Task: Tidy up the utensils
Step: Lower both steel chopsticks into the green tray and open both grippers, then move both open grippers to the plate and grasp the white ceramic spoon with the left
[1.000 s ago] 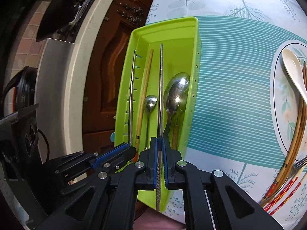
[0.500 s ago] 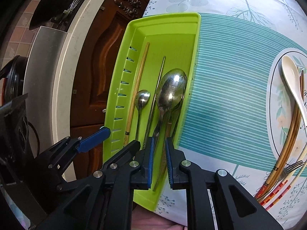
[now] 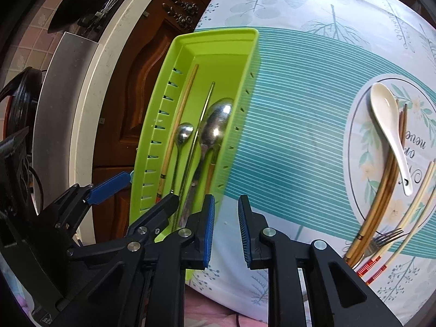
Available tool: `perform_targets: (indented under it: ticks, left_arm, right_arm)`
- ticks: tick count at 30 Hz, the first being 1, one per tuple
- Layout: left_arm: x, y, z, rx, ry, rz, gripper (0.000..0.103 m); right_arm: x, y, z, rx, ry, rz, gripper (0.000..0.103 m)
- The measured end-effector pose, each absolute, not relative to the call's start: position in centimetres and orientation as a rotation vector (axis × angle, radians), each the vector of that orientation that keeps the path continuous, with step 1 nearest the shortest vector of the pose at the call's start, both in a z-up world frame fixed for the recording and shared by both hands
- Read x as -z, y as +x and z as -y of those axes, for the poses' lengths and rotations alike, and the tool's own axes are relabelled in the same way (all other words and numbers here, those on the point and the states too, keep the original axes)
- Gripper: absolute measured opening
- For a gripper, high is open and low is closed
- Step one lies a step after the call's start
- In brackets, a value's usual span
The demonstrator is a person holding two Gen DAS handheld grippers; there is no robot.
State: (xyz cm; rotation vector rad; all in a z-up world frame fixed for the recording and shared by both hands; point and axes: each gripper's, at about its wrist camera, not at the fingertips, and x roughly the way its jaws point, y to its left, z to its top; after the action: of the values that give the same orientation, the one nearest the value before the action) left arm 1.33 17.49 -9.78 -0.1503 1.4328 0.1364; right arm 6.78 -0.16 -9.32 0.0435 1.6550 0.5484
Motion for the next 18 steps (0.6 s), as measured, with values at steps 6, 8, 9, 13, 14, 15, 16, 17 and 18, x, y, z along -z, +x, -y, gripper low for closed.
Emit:
perform_targets:
  ticks: [6,8,9,13,14,15,16,17,18]
  left_arm:
    - [9.5,1.1,-15.6,-0.123,-0.148,-1.42,0.07]
    - [9.2,1.2,-14.7,-0.116,-0.137,-1.408,0.07]
    - [9.1,1.2,-14.4,-0.113,-0.132,-1.404,0.07]
    - [8.7,1.7,-12.6,-0.081,-0.119,-1.386,0.07]
    - [8.6,1.9,-12.0,-0.07,-0.118,-1.382,0.07]
    - [8.5,2.1,-11.6,-0.061,-0.115,-1.379,0.07]
    - [8.4,2.3,-11.0,-0.049,-0.11,-1.373,0.07]
    - [8.2,2.6,-10.4,-0.037,-0.106,-1.364,0.07]
    - [8.1,2.8,-10.0,-0.029,-0.104,-1.358,0.07]
  right_arm:
    - [9.0,6.6,2.5,-0.536,0.045,-1.641,0.018]
    - [8.7,6.5,3.5,-0.531,0.046,-1.63,0.018]
    - [8.6,6.4,3.9,-0.53,0.047,-1.624,0.018]
    - [8.2,6.3,6.2,-0.517,0.077,-1.601,0.018]
    - [8.1,6.3,6.8,-0.512,0.089,-1.597,0.018]
    - [8.0,6.4,7.8,-0.502,0.103,-1.588,0.018]
    - [7.9,6.4,8.4,-0.495,0.111,-1.583,0.019]
    - [7.7,6.4,9.3,-0.485,0.121,-1.573,0.02]
    - [7.5,6.4,10.1,-0.477,0.127,-1.564,0.02]
